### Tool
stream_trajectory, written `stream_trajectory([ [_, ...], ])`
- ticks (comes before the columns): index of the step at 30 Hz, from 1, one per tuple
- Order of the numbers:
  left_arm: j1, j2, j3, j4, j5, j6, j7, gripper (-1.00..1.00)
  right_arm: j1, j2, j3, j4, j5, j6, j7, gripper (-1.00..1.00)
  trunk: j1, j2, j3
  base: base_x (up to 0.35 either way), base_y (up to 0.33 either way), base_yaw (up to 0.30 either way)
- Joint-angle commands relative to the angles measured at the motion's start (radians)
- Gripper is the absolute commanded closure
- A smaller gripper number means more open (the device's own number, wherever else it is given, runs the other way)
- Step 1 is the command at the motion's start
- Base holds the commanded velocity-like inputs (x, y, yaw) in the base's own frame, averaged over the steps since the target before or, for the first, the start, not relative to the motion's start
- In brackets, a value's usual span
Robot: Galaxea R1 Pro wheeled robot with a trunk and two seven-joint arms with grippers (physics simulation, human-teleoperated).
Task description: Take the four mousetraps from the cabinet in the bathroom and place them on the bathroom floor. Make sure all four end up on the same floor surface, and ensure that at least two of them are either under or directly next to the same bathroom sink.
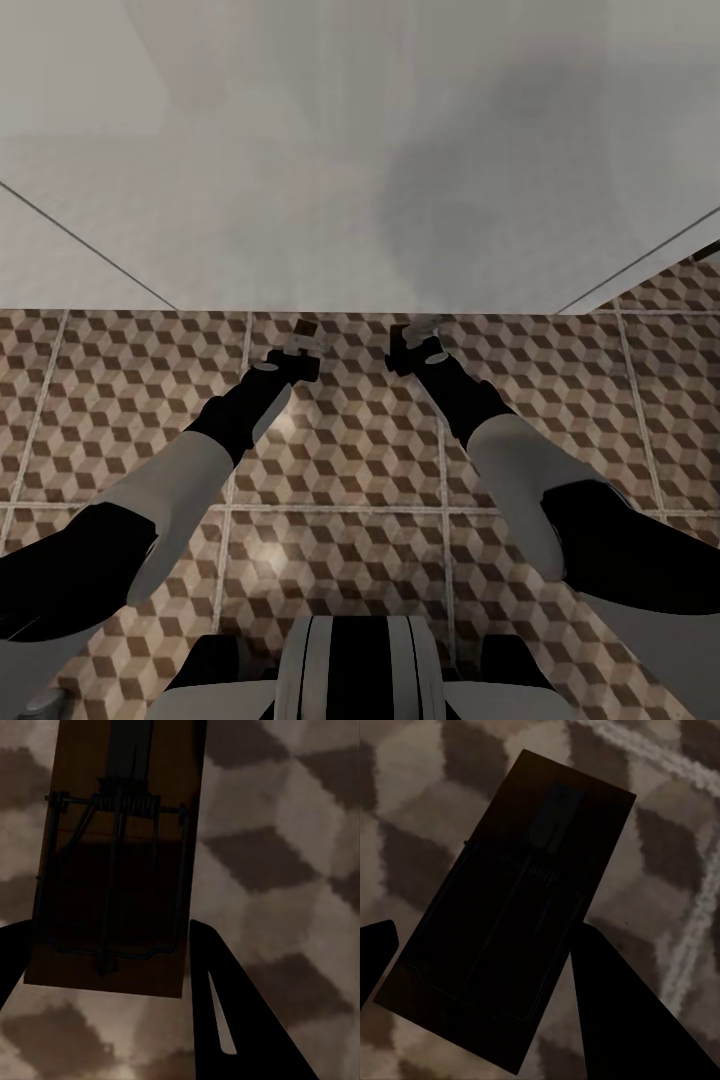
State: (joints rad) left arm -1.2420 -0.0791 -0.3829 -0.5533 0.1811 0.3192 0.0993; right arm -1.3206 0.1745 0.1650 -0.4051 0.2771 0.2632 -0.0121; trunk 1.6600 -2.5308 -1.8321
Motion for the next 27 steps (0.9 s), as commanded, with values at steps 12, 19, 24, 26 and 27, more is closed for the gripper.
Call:
stream_trajectory([
  [12, -0.001, 0.002, -0.021, 0.002, 0.008, 0.006, 0.011, 1.00, 0.000, 0.000, 0.002, 0.019, 0.007, 0.007, 0.002, 1.00, 0.000, 0.000, 0.000, 0.000, 0.000, 0.000],
  [19, -0.001, 0.001, -0.022, 0.010, 0.008, 0.006, 0.011, 1.00, 0.000, 0.000, 0.002, 0.030, 0.007, 0.007, 0.001, 1.00, 0.000, 0.000, 0.000, 0.000, 0.000, 0.000],
  [24, -0.001, 0.001, -0.025, 0.031, 0.008, 0.005, 0.011, 1.00, 0.000, 0.000, 0.002, 0.031, 0.007, 0.006, 0.001, 1.00, 0.000, 0.000, 0.000, 0.000, 0.000, 0.000],
  [26, -0.001, 0.001, -0.026, 0.037, 0.008, 0.005, 0.011, 1.00, 0.000, 0.000, 0.002, 0.031, 0.007, 0.006, 0.001, 1.00, 0.000, 0.000, 0.000, 0.000, 0.000, 0.000],
  [27, -0.001, 0.001, -0.026, 0.041, 0.008, 0.005, 0.011, 1.00, 0.000, 0.000, 0.002, 0.031, 0.007, 0.006, 0.001, 1.00, 0.000, 0.000, 0.000, 0.000, 0.000, 0.000],
])
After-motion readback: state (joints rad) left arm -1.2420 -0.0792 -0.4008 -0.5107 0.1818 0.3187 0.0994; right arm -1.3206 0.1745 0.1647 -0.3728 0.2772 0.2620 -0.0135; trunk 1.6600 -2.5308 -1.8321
